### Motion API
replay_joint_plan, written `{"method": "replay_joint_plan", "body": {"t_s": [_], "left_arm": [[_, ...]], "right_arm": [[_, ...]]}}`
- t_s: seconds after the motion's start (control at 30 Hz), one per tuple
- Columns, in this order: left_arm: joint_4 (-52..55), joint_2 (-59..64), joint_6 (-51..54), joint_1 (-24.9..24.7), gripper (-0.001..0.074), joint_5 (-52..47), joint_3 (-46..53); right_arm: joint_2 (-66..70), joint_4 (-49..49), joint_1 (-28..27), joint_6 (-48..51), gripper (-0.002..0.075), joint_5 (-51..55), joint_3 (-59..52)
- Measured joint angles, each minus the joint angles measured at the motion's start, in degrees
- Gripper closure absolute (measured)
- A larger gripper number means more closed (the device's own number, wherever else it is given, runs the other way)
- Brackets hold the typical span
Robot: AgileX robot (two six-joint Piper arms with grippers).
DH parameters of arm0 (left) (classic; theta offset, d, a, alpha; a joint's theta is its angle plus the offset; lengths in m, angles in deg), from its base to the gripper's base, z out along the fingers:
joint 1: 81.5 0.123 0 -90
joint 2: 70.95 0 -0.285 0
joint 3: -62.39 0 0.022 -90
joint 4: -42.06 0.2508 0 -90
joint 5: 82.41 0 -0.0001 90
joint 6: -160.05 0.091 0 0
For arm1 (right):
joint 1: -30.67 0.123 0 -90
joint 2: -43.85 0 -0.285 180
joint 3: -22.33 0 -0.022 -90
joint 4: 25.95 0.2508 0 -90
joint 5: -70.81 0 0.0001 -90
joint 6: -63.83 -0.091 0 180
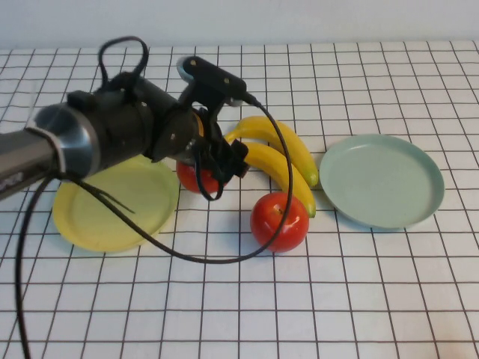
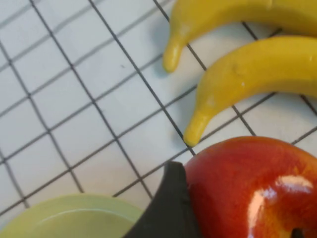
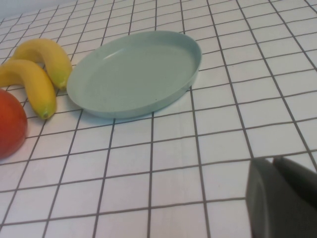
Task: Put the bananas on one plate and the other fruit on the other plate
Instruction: Put one type of fruit in the left plate
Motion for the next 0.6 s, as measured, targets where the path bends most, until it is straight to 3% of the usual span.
{"method": "replay_joint_plan", "body": {"t_s": [0.23,0.6], "left_arm": [[4.0,-12.9,-5.1,2.1,0.0155,-4.0,2.4],[5.1,-13.4,-10.1,20.2,0.0155,-2.4,15.8]], "right_arm": [[0.0,0.0,0.0,0.0,0.0741,0.0,0.0],[0.0,0.0,0.0,0.0,0.0741,0.0,0.0]]}}
